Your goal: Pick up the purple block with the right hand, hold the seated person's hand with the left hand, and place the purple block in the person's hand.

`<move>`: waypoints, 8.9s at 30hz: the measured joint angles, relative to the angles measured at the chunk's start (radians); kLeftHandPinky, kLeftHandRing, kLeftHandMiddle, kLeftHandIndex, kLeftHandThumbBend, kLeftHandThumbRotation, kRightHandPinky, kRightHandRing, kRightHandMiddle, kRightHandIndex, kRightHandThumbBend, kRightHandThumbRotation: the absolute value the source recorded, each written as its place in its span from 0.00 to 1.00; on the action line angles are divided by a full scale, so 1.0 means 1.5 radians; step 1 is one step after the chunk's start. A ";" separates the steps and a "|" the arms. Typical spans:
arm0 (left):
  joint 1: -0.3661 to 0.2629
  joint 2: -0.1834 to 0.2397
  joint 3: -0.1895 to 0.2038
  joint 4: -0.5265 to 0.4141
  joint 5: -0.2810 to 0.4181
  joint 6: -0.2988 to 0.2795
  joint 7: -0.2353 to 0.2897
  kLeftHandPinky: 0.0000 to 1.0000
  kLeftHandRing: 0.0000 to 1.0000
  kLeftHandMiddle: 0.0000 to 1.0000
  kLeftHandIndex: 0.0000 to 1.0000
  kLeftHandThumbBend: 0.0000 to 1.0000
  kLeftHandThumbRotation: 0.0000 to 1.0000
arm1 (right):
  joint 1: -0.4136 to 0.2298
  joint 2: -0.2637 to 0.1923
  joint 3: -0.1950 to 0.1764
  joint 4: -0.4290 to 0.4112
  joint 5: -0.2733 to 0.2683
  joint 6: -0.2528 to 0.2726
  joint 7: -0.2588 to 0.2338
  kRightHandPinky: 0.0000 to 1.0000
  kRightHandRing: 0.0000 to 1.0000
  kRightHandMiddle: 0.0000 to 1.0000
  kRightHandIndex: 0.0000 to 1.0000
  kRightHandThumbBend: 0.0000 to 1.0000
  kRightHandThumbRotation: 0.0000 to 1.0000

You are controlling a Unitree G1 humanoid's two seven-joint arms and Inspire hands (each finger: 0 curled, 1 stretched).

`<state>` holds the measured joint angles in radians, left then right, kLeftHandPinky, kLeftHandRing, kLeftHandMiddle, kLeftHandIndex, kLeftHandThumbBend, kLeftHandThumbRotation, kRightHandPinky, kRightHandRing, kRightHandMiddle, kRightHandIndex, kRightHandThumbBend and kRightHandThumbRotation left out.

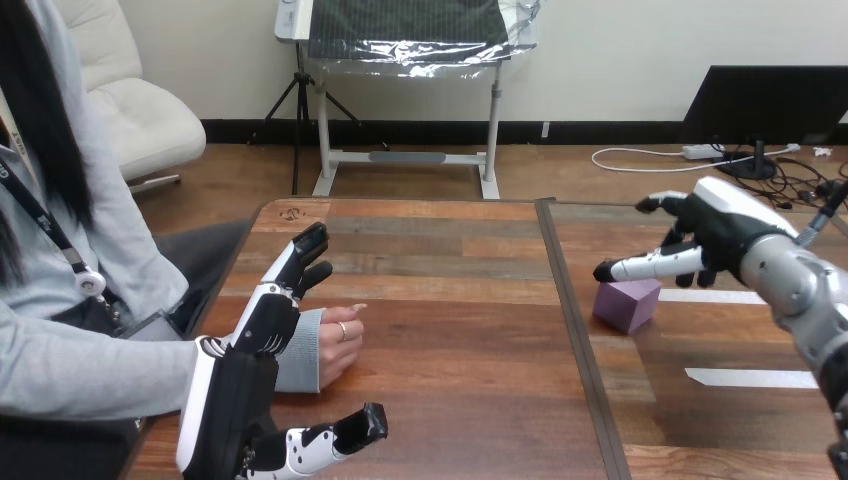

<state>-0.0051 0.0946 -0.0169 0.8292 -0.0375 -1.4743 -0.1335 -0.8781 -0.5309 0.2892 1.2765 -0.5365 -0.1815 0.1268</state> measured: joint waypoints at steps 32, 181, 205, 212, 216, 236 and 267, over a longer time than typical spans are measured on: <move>0.008 -0.013 -0.004 -0.001 0.003 -0.007 0.004 0.87 0.93 0.93 0.89 1.00 0.55 | -0.023 0.046 0.035 0.047 -0.036 0.048 -0.008 0.94 1.00 1.00 1.00 1.00 0.73; 0.081 -0.006 -0.043 -0.048 -0.034 -0.008 0.000 0.89 0.94 0.94 0.89 1.00 0.56 | 0.036 0.088 0.008 0.070 0.005 0.137 -0.104 0.46 0.63 0.71 0.76 0.94 0.22; 0.081 -0.002 -0.041 -0.048 -0.037 -0.008 -0.009 0.88 0.93 0.94 0.89 1.00 0.55 | 0.028 0.086 0.002 0.069 0.018 0.140 -0.078 0.63 0.79 0.84 0.89 0.94 0.29; 0.081 0.000 -0.039 -0.048 -0.036 -0.008 -0.009 0.86 0.92 0.93 0.89 1.00 0.56 | 0.028 0.085 0.002 0.069 0.018 0.135 -0.075 0.63 0.81 0.87 0.92 0.92 0.28; 0.081 0.000 -0.037 -0.048 -0.034 -0.009 -0.009 0.86 0.92 0.93 0.89 1.00 0.57 | 0.028 0.085 0.002 0.069 0.019 0.132 -0.073 0.62 0.81 0.88 0.93 0.92 0.27; 0.081 -0.002 -0.027 -0.048 -0.021 -0.019 -0.008 0.84 0.92 0.93 0.89 1.00 0.58 | 0.022 0.096 -0.015 0.069 0.038 0.103 -0.049 0.67 0.84 0.88 0.97 0.94 0.26; 0.081 -0.016 -0.003 -0.048 0.006 -0.025 -0.006 0.87 0.93 0.94 0.90 1.00 0.59 | 0.005 0.100 -0.004 0.069 0.016 0.098 -0.042 0.27 0.40 0.50 0.96 0.99 0.29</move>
<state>0.1158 0.0712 -0.0207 0.7577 -0.0282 -1.5125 -0.1417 -0.8710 -0.3811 0.2826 1.3804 -0.5127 -0.0342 0.0639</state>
